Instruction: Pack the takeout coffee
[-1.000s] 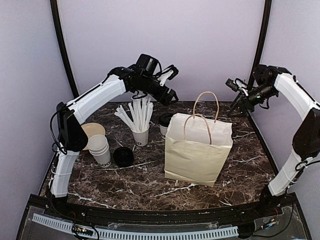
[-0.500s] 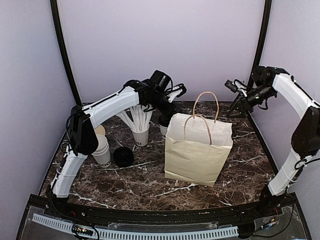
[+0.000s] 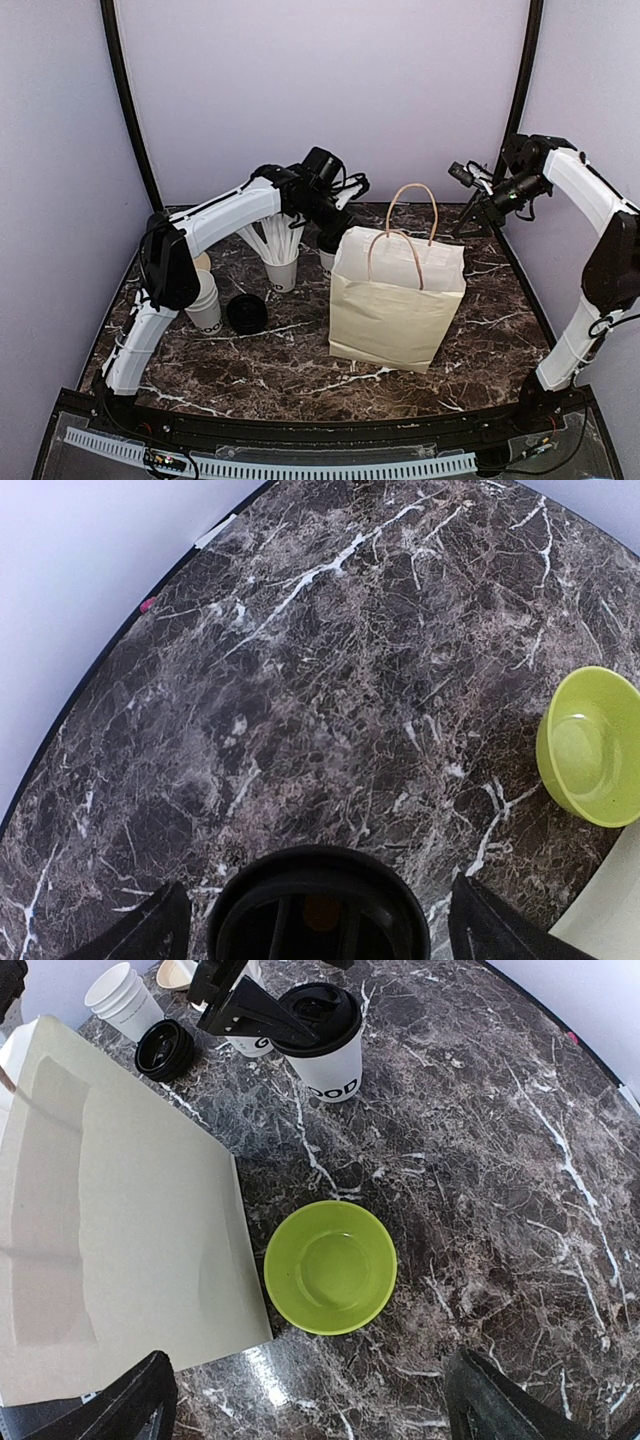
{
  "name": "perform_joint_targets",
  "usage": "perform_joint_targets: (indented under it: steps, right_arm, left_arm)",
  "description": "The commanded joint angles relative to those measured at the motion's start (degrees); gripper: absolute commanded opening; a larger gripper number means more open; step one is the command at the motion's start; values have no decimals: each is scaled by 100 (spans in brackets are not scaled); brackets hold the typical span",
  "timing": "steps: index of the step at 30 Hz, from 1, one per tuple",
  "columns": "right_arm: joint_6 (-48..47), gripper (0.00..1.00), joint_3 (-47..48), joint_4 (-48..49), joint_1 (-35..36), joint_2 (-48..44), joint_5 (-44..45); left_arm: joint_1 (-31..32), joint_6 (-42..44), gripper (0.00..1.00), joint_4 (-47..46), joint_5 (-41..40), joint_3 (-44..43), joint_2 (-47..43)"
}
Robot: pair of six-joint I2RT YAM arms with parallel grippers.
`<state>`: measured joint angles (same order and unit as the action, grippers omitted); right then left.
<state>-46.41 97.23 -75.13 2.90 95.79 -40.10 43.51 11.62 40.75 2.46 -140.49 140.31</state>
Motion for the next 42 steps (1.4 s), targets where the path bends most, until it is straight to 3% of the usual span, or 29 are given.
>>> perform_joint_targets:
  steps: [1,21,31,42]
  right_arm:
    - [10,94,-51,-67,-8,27,-121]
    - [18,93,-194,-63,54,-42,-121]
    - [9,92,-218,-54,59,-77,-121]
    - [18,91,-213,-25,56,-60,-174]
  left_arm:
    - [-39,-265,92,182,12,-75,-10]
    - [-86,-492,90,357,88,-76,158]
    - [-59,-474,70,295,156,-146,-2]
    - [197,-199,69,116,-88,-146,-647]
